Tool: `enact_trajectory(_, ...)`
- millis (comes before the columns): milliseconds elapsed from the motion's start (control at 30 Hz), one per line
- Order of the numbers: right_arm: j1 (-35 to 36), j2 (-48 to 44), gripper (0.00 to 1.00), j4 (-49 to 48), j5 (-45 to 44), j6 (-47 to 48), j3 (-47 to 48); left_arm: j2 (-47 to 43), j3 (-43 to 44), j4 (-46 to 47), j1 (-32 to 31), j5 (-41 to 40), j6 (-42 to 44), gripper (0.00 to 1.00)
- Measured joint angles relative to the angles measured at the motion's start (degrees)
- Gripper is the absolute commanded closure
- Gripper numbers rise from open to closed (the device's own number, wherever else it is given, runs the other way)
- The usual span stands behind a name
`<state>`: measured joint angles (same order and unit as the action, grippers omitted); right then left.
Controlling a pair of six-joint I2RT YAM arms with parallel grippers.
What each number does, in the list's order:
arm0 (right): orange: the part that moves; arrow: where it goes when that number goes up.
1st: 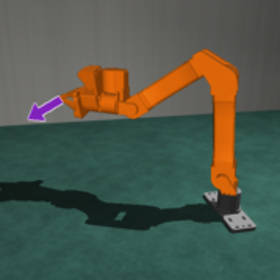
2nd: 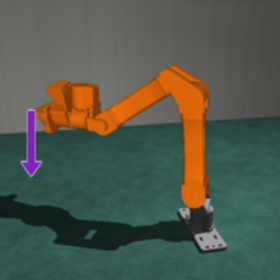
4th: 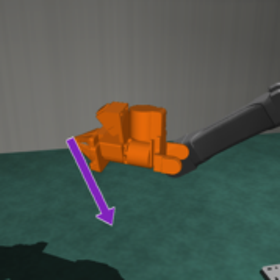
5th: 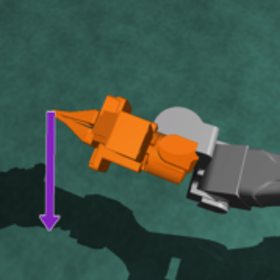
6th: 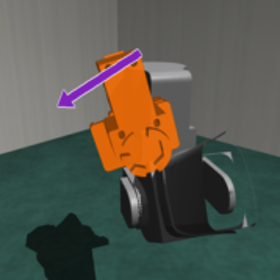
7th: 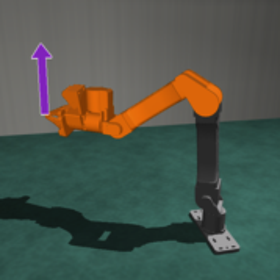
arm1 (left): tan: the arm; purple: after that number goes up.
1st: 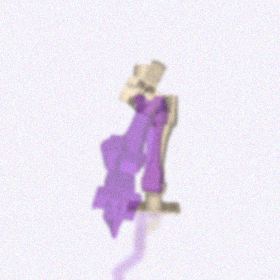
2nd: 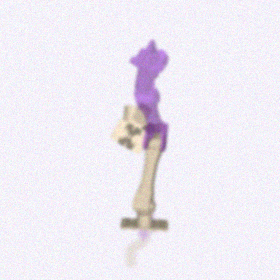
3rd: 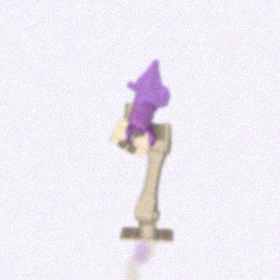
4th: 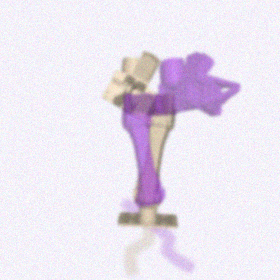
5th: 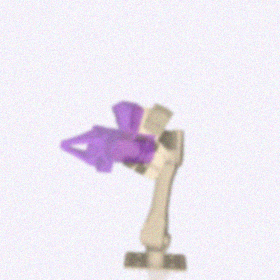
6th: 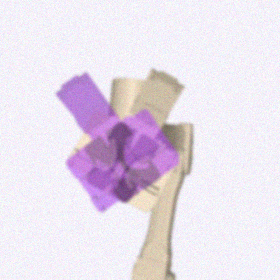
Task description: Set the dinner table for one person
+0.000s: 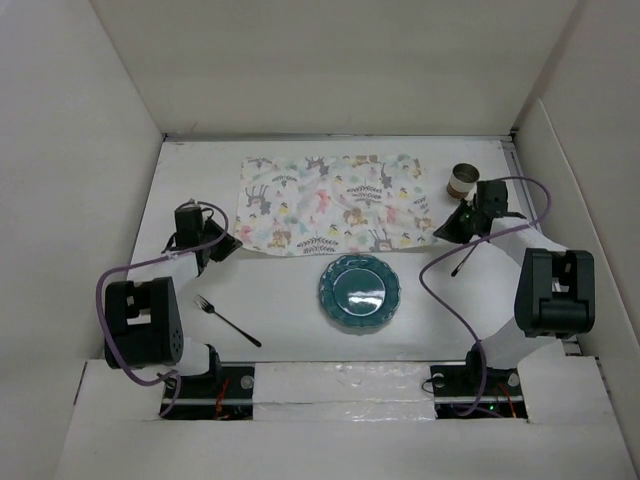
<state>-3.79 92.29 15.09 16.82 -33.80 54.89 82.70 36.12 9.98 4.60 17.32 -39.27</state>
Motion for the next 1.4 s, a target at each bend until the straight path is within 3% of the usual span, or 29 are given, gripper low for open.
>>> enact_trajectory(300, -2.60, -6.49, 1.00, 1.86, -0.48, 2.69, -8.81, -4.35, -1.84, -6.08, 0.00, -3.23, 2.60, 1.00)
enact_trajectory(733, -3.63, -11.26, 1.00, 4.70, -0.07, 4.17, -12.81, -8.33, -5.35, -11.47, 0.00, -4.55, 2.91, 1.00)
enact_trajectory(800, -3.63, -11.74, 0.95, 5.14, -0.09, 4.28, -13.29, -9.03, -5.53, -12.13, 0.00, -4.74, 2.91, 0.97)
enact_trajectory(933, -3.63, -12.41, 0.64, 5.86, -0.83, 4.63, -13.49, -9.57, -5.55, -12.57, 0.00, -5.16, 3.23, 0.74)
enact_trajectory(1033, -3.48, -13.14, 0.52, 6.67, -1.86, 4.94, -13.44, -9.94, -5.31, -14.08, 0.02, -5.44, 3.69, 0.59)
enact_trajectory(1100, -3.10, -14.58, 0.47, 7.76, -2.56, 4.96, -13.35, -11.41, -4.68, -15.74, -0.02, -5.77, 4.04, 0.55)
enact_trajectory(1133, -2.75, -15.78, 0.48, 8.52, -2.91, 4.94, -13.20, -12.57, -4.04, -16.85, -0.20, -6.01, 4.26, 0.55)
enact_trajectory(1200, -1.68, -18.99, 0.62, 9.79, -3.26, 5.01, -12.44, -15.39, -2.05, -18.47, -1.42, -7.13, 4.57, 0.61)
enact_trajectory(1233, -0.92, -20.98, 1.00, 9.99, -2.97, 5.11, -11.96, -16.81, -0.79, -18.84, -2.27, -7.23, 4.66, 0.65)
enact_trajectory(1300, 1.14, -24.57, 1.00, 9.49, -1.11, 5.16, -11.04, -19.26, 1.75, -18.82, -3.56, -6.84, 4.92, 0.80)
enact_trajectory(1400, 6.54, -27.56, 0.99, 7.76, 2.99, 5.33, -10.99, -21.49, 4.57, -17.90, -4.24, -5.16, 5.14, 0.95)
